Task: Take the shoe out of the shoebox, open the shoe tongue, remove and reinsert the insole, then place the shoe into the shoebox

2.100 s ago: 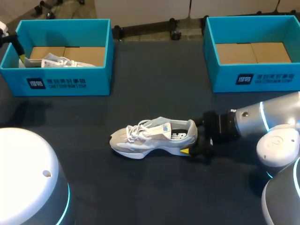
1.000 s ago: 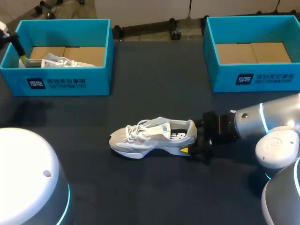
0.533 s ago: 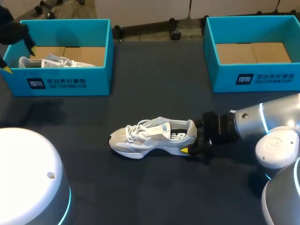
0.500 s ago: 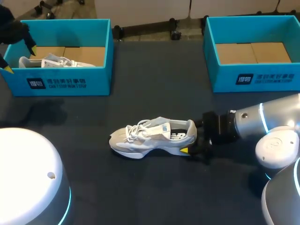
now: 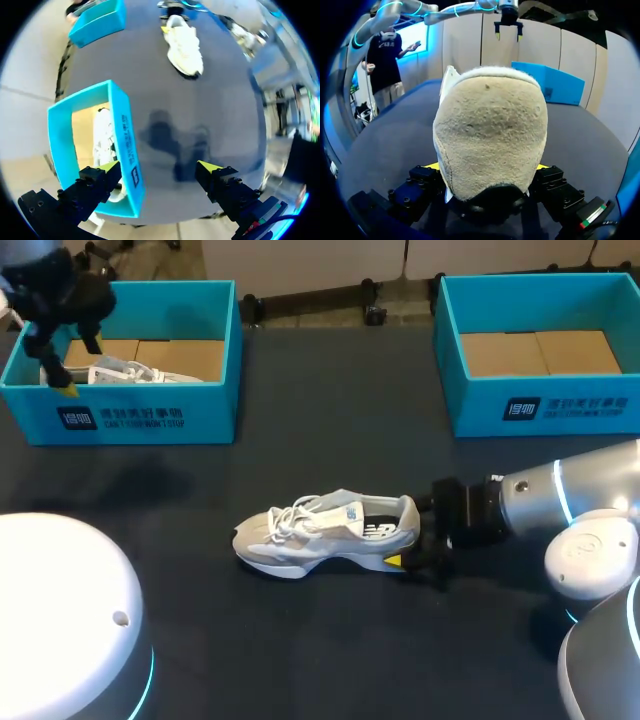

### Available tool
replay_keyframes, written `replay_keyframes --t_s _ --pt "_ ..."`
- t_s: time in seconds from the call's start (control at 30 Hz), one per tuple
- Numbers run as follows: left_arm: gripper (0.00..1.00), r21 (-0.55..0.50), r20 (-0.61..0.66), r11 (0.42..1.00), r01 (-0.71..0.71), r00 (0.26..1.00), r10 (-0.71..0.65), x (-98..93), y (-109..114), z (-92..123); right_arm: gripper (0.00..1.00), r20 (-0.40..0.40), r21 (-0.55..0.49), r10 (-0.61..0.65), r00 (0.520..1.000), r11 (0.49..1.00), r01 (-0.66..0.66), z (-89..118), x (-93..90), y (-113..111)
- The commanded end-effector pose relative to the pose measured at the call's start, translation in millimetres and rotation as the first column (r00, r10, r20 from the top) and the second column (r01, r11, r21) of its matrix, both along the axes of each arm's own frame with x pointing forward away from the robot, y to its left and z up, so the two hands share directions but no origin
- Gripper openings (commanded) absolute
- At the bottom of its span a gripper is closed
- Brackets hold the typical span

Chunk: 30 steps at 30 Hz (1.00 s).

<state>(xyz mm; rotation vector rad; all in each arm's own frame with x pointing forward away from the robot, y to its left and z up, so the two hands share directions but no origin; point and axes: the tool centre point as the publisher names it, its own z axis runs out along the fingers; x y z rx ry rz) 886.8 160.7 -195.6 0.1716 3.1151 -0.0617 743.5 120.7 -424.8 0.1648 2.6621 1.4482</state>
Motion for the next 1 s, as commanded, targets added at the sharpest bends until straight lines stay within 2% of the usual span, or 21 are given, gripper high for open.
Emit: replay_keyframes --t_s 0.03,0.4,0.7,1.0 --pt "1.0 0.048 0.041 0.929 -0.366 0.93 0.364 -10.0 -26 -2 0.0 0.001 -0.002 -0.002 1.0 1.0 0.002 -1 -0.2 3" --pt "1.0 0.013 0.014 0.946 -0.324 0.946 0.323 -35.6 -94 -17 0.0 0.001 -0.002 -0.002 1.0 1.0 0.002 -1 -0.2 3" --pt "1.0 0.013 -0.011 0.967 -0.253 0.967 0.253 -60.0 -133 -41 0.0 0.001 -0.002 -0.002 1.0 1.0 0.002 -1 -0.2 3" --pt "1.0 0.013 -0.011 0.967 -0.253 0.967 0.253 -60.0 -133 -41 0.0 0.001 -0.002 -0.002 1.0 1.0 0.002 -1 -0.2 3"
